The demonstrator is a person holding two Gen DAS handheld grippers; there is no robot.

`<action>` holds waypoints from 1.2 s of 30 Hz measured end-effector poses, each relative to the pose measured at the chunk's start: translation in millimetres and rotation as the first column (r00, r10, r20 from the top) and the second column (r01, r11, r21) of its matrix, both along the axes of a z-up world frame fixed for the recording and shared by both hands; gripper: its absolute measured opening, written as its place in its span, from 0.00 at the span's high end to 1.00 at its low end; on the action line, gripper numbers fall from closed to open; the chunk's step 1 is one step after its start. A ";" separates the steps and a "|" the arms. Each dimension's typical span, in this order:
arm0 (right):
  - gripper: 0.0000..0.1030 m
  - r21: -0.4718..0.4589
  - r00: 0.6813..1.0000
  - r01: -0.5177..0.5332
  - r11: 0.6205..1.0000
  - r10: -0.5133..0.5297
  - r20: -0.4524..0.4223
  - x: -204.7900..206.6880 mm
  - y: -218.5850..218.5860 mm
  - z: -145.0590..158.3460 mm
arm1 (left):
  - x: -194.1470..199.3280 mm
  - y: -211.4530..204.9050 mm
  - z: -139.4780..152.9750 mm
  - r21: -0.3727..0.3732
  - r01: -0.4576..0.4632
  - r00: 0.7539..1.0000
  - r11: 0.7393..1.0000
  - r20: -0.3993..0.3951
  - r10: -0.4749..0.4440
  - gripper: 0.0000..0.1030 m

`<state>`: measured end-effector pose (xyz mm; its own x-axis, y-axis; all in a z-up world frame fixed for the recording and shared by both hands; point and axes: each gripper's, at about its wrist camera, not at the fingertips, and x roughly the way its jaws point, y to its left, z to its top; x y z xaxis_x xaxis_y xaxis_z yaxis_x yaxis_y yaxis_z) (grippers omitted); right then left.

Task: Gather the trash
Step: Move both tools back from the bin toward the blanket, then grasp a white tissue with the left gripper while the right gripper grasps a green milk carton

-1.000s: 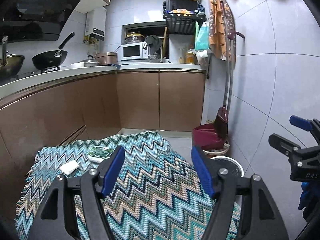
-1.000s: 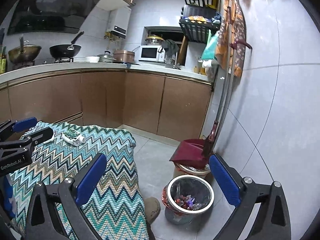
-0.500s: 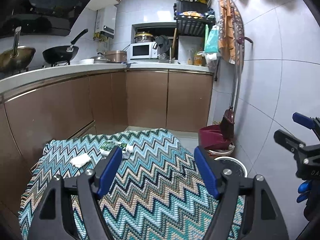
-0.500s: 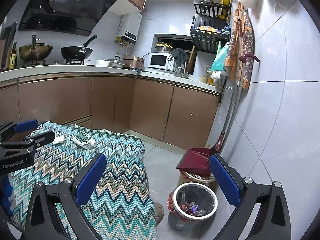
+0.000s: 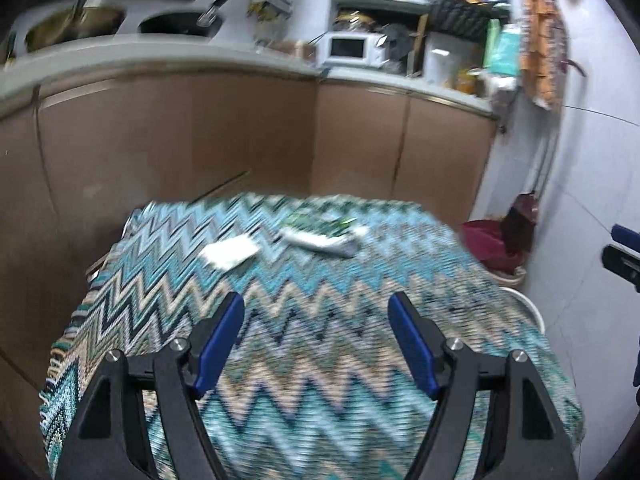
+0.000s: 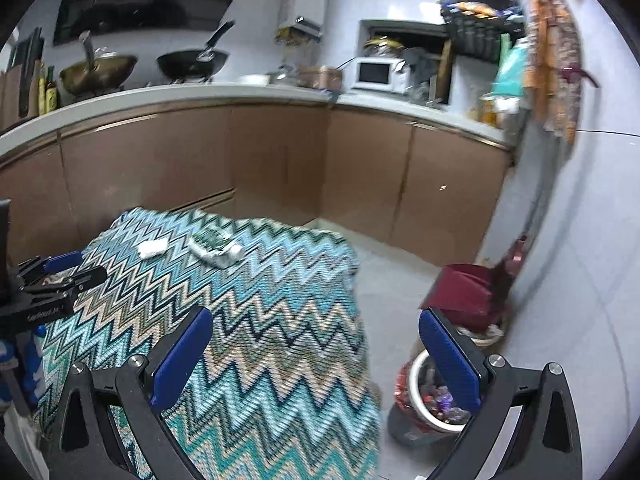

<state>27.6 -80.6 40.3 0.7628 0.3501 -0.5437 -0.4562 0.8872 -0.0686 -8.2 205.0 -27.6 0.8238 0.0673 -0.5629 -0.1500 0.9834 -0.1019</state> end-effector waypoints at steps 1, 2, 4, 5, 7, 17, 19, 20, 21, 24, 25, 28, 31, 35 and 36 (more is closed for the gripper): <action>0.00 0.005 1.000 -0.024 1.000 0.024 -0.019 8.3 6.8 -4.2 | 3.6 9.8 -4.8 -0.013 -0.009 1.000 1.000 -0.015 0.009 0.29; 0.00 0.013 0.998 -0.049 0.999 0.049 -0.041 17.5 13.6 -8.8 | 8.6 22.5 -10.7 -0.030 -0.019 0.999 0.999 -0.032 0.018 0.29; 0.00 0.031 0.993 -0.087 0.996 0.089 -0.079 32.8 25.6 -17.2 | 19.1 45.8 -21.0 -0.048 -0.031 0.998 0.998 -0.063 0.028 0.29; 0.00 0.043 0.989 -0.108 0.993 0.112 -0.102 43.5 33.3 -22.1 | 26.9 56.3 -25.0 -0.041 -0.032 0.997 0.999 -0.077 0.029 0.29; 0.00 0.057 0.981 -0.136 0.989 0.142 -0.135 62.3 46.7 -31.0 | 40.6 70.3 -29.7 -0.024 -0.031 0.995 0.999 -0.093 0.029 0.29; 0.00 0.085 0.930 -0.265 0.960 0.278 -0.241 141.5 117.8 -77.6 | 144.3 94.4 -48.5 0.058 0.137 0.974 0.989 -0.188 -0.124 0.29; 0.00 0.088 0.916 -0.295 0.951 0.308 -0.258 157.3 131.3 -86.1 | 158.9 93.3 -54.1 0.075 0.171 0.966 0.982 -0.210 -0.152 0.29; 0.00 0.086 0.911 -0.308 0.947 0.320 -0.261 163.5 136.7 -88.9 | 166.0 92.5 -57.1 0.089 0.182 0.962 0.979 -0.221 -0.159 0.29; 0.00 0.081 0.903 -0.328 0.941 0.338 -0.265 171.0 144.2 -92.5 | 173.4 91.2 -61.6 0.101 0.200 0.956 0.975 -0.236 -0.172 0.29; 0.00 0.057 0.882 -0.387 0.920 0.387 -0.269 187.3 165.3 -100.3 | 187.1 89.3 -71.3 0.136 0.224 0.947 0.965 -0.266 -0.182 0.29; 0.00 0.053 0.873 -0.408 0.911 0.407 -0.268 191.4 170.8 -102.0 | 189.9 89.8 -73.8 0.143 0.227 0.945 0.963 -0.271 -0.182 0.29; 0.00 0.041 0.846 -0.465 0.884 0.457 -0.276 206.0 187.7 -109.2 | 198.6 90.7 -80.1 0.151 0.229 0.942 0.962 -0.284 -0.180 0.29; 0.00 0.018 0.828 -0.505 0.863 0.490 -0.274 218.3 201.5 -117.0 | 205.6 94.2 -86.3 0.131 0.222 0.940 0.966 -0.291 -0.177 0.30; 0.00 0.014 0.798 -0.550 0.835 0.530 -0.286 228.0 215.0 -126.6 | 211.7 96.5 -91.1 0.113 0.227 0.935 0.967 -0.304 -0.184 0.40; 0.00 0.015 0.793 -0.556 0.831 0.536 -0.289 229.3 217.5 -127.6 | 212.1 95.8 -92.0 0.113 0.227 0.934 0.967 -0.307 -0.183 0.41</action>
<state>257.0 136.9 -87.3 0.2757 0.6190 -0.7354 -0.8723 0.4826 0.0792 203.9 300.8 -119.7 0.6291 0.0129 -0.7772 0.0551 0.9966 0.0611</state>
